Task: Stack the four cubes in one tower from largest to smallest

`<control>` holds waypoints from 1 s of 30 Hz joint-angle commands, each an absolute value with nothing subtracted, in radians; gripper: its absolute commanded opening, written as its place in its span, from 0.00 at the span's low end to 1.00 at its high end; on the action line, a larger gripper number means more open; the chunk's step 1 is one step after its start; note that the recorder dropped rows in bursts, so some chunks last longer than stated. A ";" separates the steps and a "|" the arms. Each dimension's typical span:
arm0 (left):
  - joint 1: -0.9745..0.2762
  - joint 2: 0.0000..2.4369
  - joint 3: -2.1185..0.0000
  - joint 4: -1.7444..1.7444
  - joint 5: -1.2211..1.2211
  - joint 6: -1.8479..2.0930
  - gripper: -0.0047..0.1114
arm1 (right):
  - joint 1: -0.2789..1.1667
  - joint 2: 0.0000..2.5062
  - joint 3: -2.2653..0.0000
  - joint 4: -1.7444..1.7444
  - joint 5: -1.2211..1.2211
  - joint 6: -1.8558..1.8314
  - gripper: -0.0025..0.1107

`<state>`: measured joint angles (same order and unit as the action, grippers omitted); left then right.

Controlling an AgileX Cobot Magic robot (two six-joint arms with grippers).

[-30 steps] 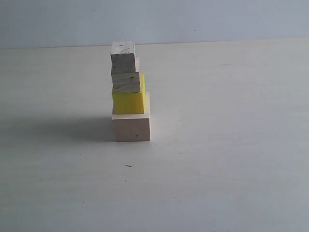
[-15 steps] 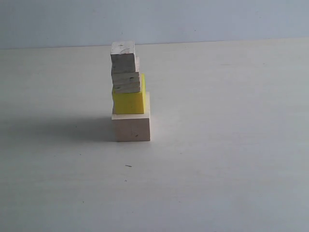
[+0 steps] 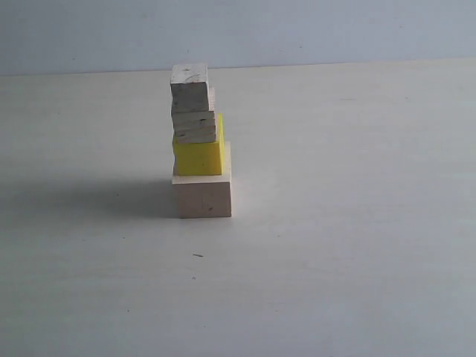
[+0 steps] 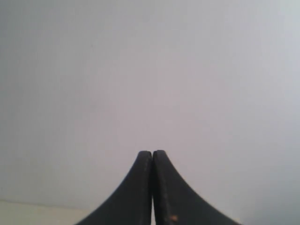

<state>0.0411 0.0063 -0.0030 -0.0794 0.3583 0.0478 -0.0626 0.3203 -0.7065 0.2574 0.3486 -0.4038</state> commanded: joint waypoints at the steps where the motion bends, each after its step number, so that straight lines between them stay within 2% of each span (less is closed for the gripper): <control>1: 0.039 0.000 0.000 -0.080 0.354 0.047 0.04 | -0.076 0.318 -0.703 0.016 0.455 -0.164 0.02; 7: 0.039 0.000 0.000 -0.080 0.354 0.047 0.04 | -0.076 0.325 -0.673 -0.047 0.453 -0.044 0.02; 20: 0.039 0.000 0.000 -0.080 0.354 0.047 0.04 | -0.076 0.166 -0.192 -0.017 0.262 0.008 0.02; 30: 0.039 0.000 0.000 -0.080 0.354 0.049 0.04 | -0.023 0.076 -0.037 -0.017 0.231 0.008 0.02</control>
